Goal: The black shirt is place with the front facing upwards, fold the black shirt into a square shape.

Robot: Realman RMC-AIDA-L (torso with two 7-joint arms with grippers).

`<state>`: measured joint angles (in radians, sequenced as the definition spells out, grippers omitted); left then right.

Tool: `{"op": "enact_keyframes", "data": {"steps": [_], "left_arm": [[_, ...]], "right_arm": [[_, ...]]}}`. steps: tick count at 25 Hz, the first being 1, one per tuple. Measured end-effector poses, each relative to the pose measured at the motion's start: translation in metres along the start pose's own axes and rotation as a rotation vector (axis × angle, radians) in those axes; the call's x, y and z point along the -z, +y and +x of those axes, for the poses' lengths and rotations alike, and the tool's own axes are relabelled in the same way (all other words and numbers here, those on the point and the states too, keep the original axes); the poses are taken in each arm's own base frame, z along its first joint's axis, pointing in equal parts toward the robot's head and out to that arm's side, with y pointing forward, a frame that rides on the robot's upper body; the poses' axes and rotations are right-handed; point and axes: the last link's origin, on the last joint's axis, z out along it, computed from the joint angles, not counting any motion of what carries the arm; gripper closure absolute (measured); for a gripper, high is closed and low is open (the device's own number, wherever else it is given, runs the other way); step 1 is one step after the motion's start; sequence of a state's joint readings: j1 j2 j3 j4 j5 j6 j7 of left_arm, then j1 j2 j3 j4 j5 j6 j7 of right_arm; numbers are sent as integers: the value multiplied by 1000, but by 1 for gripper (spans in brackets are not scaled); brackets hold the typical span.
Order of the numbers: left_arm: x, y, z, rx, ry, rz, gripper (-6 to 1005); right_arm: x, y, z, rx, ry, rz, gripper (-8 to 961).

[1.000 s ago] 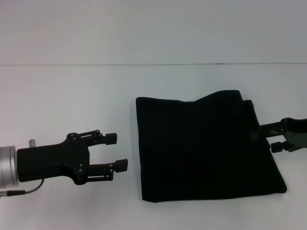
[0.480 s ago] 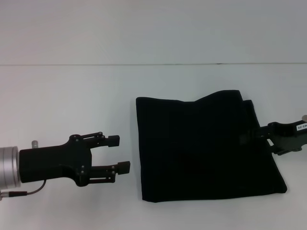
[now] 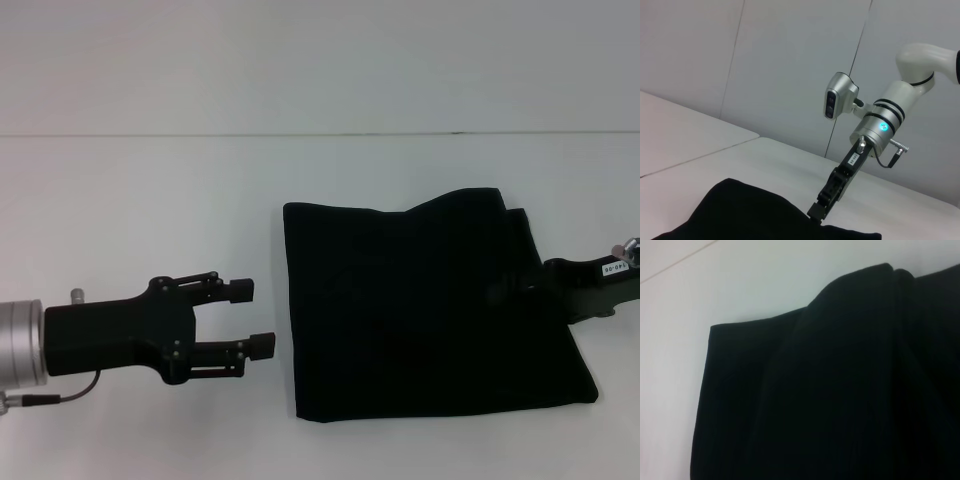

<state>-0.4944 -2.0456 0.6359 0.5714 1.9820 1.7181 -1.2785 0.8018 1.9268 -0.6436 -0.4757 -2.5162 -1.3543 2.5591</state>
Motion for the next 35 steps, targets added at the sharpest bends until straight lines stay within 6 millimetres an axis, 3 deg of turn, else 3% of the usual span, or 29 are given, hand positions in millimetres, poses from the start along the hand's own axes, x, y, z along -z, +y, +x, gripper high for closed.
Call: {"op": "enact_keyframes", "data": {"steps": [15,31,35], "left_arm": [[-1,1,0,14,1,-4,188],[-1,1,2,21,5,-13,188],[-1,1,2,20,7,-13,191]], "right_arm": [[-12,8,-1,8,-17,-6,8],[-10,5,-1,7,-24,3,178],[-11,5,-1,8,-24,5,368]]}}
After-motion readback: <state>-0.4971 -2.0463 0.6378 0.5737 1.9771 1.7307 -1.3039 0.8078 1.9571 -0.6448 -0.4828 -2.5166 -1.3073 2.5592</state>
